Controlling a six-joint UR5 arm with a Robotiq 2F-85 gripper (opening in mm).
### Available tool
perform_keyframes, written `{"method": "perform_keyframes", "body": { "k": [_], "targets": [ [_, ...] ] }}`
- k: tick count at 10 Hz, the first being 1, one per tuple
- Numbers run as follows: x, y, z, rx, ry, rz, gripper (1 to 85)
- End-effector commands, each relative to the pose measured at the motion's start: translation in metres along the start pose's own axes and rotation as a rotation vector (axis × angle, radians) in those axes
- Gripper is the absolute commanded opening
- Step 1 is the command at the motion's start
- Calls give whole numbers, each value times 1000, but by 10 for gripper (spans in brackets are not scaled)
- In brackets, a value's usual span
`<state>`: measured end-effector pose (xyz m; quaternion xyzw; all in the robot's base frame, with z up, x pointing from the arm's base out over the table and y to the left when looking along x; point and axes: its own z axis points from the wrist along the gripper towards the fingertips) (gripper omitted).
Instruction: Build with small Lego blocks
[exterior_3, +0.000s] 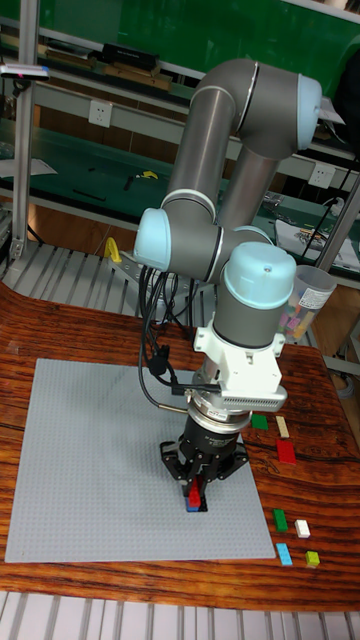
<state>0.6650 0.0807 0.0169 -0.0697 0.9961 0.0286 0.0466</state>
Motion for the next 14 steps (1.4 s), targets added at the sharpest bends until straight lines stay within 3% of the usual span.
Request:
{"method": "perform_keyframes", "body": {
  "k": [1, 5, 11, 14],
  "targets": [
    [-2, 1, -2, -12, -9, -3, 663],
    [-3, 2, -2, -19, -14, -23, 803],
    [-3, 1, -2, -21, -15, -29, 833],
    [-3, 3, -15, -16, 4, -36, 830]
  ]
}}
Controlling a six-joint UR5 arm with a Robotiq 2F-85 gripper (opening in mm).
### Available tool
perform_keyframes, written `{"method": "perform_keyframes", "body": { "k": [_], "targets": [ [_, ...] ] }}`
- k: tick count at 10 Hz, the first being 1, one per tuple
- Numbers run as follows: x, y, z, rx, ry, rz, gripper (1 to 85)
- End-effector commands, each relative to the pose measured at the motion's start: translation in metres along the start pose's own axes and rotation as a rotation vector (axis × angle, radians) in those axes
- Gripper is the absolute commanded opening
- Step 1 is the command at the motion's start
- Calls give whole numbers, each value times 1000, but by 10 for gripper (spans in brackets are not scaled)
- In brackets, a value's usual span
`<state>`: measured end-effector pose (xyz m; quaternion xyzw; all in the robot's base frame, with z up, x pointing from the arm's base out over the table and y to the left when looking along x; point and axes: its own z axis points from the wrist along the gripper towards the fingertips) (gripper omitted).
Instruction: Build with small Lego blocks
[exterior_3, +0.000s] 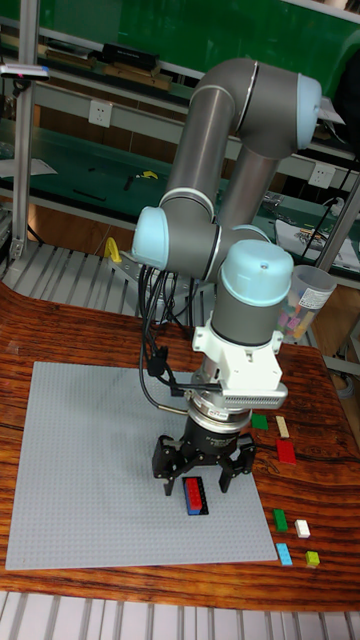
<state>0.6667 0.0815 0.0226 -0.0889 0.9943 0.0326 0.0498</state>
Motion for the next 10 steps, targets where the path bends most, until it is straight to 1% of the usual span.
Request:
{"method": "perform_keyframes", "body": {
  "k": [1, 2, 3, 4, 5, 6, 8, 9, 10],
  "targets": [
    [0, 4, -14, -11, 14, -8, 813],
    [1, 5, -17, -14, 16, -13, 683],
    [2, 8, -20, -27, 26, 0, 500],
    [5, 9, -25, -20, 49, 25, 267],
    [7, 6, -31, 10, 76, 54, 13],
    [6, 7, -35, 12, 82, 58, 13],
    [1, 11, -39, 1, 81, 57, 13],
    [-4, 12, -38, 0, 74, 51, 13],
    [-8, 14, -35, -9, 67, 47, 13]
  ]
}}
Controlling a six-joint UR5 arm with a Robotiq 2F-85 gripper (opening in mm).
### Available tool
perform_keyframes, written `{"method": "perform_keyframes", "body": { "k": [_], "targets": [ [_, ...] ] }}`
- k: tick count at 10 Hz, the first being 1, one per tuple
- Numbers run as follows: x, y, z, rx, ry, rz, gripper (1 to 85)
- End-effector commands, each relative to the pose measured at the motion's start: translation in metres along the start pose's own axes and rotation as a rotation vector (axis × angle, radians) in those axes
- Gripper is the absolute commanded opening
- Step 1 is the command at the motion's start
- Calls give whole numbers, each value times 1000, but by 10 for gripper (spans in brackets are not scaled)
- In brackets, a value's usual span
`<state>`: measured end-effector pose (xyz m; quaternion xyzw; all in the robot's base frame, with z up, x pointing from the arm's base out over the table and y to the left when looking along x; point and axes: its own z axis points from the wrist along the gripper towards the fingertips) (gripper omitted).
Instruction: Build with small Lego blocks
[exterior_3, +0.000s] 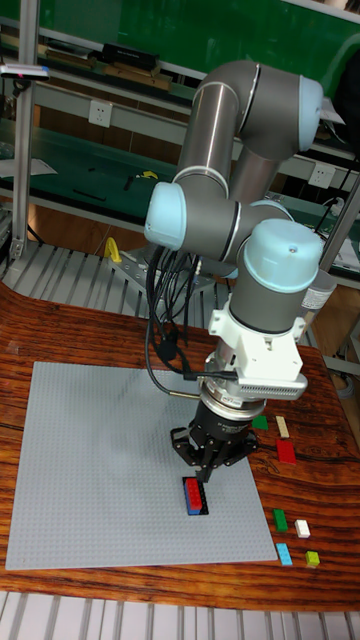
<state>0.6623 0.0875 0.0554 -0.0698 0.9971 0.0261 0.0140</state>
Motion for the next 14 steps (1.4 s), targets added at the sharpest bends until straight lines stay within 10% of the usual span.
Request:
{"method": "perform_keyframes", "body": {
  "k": [1, 14],
  "targets": [
    [-11, 7, 0, -27, -10, 4, 13],
    [-1, 6, -30, -24, -39, -33, 13]
  ]
}}
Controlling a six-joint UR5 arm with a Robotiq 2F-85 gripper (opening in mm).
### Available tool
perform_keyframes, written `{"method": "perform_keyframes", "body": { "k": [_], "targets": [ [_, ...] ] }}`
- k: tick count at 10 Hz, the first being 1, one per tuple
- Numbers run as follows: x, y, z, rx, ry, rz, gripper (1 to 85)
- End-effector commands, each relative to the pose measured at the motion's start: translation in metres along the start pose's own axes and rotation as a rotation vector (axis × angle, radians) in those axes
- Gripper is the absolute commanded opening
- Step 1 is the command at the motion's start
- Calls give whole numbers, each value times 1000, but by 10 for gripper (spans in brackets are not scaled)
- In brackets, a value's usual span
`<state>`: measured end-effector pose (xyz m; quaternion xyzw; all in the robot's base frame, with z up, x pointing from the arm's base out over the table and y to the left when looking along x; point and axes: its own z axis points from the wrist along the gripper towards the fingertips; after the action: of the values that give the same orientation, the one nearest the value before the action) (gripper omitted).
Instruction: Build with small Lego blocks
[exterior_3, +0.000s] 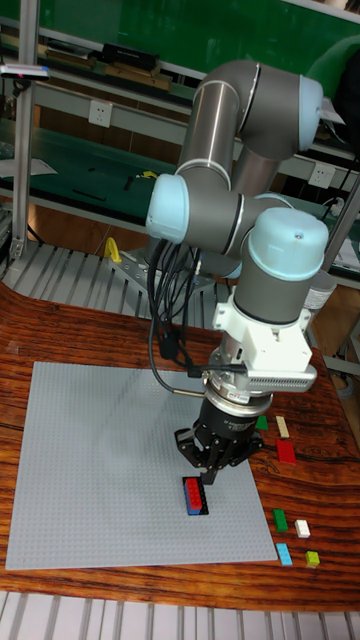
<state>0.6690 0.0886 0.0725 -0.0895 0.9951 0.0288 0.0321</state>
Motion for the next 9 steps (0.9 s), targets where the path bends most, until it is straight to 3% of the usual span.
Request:
{"method": "perform_keyframes", "body": {
  "k": [1, 9],
  "targets": [
    [4, 4, -14, -16, -11, 5, 13],
    [8, 1, -14, -3, 6, 24, 13]
  ]
}}
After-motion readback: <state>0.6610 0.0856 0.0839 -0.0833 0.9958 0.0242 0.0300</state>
